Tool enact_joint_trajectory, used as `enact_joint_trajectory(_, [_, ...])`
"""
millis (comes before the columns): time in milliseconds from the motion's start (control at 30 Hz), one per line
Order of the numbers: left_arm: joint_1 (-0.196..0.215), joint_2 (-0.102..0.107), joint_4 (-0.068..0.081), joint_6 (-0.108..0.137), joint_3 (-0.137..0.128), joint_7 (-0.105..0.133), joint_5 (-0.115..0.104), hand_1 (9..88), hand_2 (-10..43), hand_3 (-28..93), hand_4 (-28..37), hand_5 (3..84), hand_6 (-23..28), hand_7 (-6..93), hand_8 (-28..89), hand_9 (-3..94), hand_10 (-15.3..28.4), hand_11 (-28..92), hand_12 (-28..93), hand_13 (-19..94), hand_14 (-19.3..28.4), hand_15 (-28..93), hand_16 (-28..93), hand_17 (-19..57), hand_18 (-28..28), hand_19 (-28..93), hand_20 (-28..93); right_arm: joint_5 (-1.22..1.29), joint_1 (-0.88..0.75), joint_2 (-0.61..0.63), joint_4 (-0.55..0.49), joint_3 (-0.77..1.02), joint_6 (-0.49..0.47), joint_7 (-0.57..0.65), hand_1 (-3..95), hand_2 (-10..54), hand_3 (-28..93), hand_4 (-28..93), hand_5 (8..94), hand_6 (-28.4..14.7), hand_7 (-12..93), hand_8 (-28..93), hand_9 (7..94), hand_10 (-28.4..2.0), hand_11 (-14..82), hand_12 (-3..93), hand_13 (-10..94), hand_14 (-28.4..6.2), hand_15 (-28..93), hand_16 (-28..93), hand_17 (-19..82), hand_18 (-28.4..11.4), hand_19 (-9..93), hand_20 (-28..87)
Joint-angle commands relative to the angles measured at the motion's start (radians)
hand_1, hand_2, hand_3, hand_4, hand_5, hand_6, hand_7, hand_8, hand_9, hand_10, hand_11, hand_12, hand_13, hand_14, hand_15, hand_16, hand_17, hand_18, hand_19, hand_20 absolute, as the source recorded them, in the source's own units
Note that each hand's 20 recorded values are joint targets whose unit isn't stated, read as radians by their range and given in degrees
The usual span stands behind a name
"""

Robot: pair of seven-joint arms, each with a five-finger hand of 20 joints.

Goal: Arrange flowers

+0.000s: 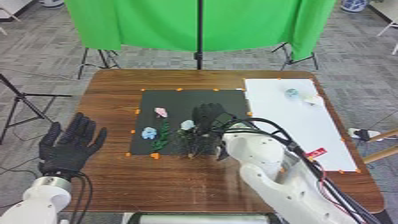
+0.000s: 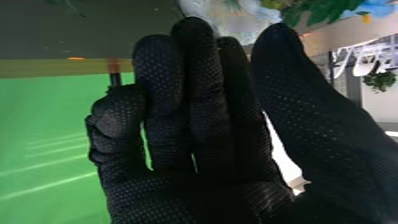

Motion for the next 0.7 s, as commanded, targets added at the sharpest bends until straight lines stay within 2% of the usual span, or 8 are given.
enact_joint_trajectory(33, [0.003,0.003,0.009,0.001,0.006,0.000,0.005,28.0,16.2,75,-28.3,50.7,9.4,19.4,-10,45.7,16.7,35,15,34,18.7,62,-6,-4.6,18.6,48,25,0.000,-0.008,-0.016,-0.019,0.047,-0.036,-0.010,53.6,-9.5,74,-28,62.7,-3.8,18,-13,81.1,-12.7,17.8,44.9,64,-13.2,57,37,32,-24.9,86,44])
enact_joint_trajectory(100, [-0.010,0.004,0.017,0.000,0.011,-0.005,0.009,28.0,16.3,75,-28.3,50.8,9.3,19.4,-10,45.8,16.7,35,15,34,18.6,62,-6,-4.6,18.6,48,25,0.003,-0.009,-0.019,-0.018,0.072,-0.016,0.003,52.6,-9.5,74,-28,62.4,-3.7,18,-13,80.5,-12.8,18.7,44.2,64,-13.5,57,36,32,-24.9,86,44])
enact_joint_trajectory(167, [-0.016,0.004,0.021,0.000,0.015,-0.007,0.014,28.0,16.3,75,-28.3,50.8,9.3,19.4,-10,45.8,16.7,35,15,34,18.6,62,-6,-4.6,18.6,48,25,-0.012,-0.007,-0.018,-0.010,0.107,0.021,0.010,49.2,-9.5,76,-28,62.0,-4.2,17,-13,77.4,-14.4,24.2,37.6,63,-14.3,59,31,32,-25.3,86,44])
enact_joint_trajectory(300, [-0.025,0.003,0.025,-0.003,0.021,-0.011,0.022,28.0,16.3,75,-28.3,50.7,9.3,19.5,-10,45.8,16.7,34,16,34,18.5,62,-6,-4.6,18.6,47,25,-0.050,0.001,0.021,0.016,0.180,0.106,0.064,46.8,-9.5,79,-28,61.0,-4.6,16,-12,74.3,-15.7,26.4,30.2,62,-14.9,58,27,31,-25.4,85,44])
enact_joint_trajectory(333, [-0.027,0.002,0.027,-0.008,0.022,-0.011,0.023,28.0,16.3,75,-28.3,50.7,9.3,19.4,-10,45.8,16.7,34,16,34,18.6,62,-6,-4.7,18.5,47,25,-0.062,0.004,0.026,0.031,0.213,0.106,0.074,45.5,-9.5,81,-28,59.7,-4.9,16,-12,71.1,-16.9,26.5,24.6,60,-15.2,58,25,31,-25.4,85,43])
enact_joint_trajectory(467, [-0.014,0.002,0.021,-0.012,0.016,-0.012,0.026,28.0,16.3,75,-28.3,50.7,9.4,19.3,-10,45.7,16.7,34,16,34,18.6,62,-6,-4.7,18.5,48,25,-0.155,-0.002,0.052,0.092,0.342,0.152,0.140,45.6,-9.5,82,-28,55.0,-6.3,16,-12,63.3,-18.2,22.6,18.9,56,-15.8,57,23,31,-25.4,85,43])
enact_joint_trajectory(600, [0.009,-0.001,0.011,-0.010,0.000,0.000,0.023,28.0,16.3,75,-28.3,50.7,9.4,19.2,-10,45.7,16.7,34,16,34,18.7,62,-6,-4.7,18.6,48,25,-0.149,-0.020,0.080,0.113,0.451,0.084,0.175,45.8,-9.5,83,-28,49.8,-7.1,15,-12,53.7,-19.4,18.3,16.8,48,-16.2,52,19,29,-24.7,82,40])
enact_joint_trajectory(700, [0.018,-0.001,0.004,0.000,-0.001,0.012,0.017,28.0,16.3,75,-28.3,50.6,9.3,19.2,-10,45.8,16.6,34,16,34,18.6,62,-6,-4.6,18.6,48,25,-0.105,-0.035,0.100,0.148,0.499,0.089,0.217,44.0,-9.5,83,-28,47.1,-7.6,15,-12,49.1,-20.1,16.3,16.1,44,-17.3,48,16,27,-24.3,78,37])
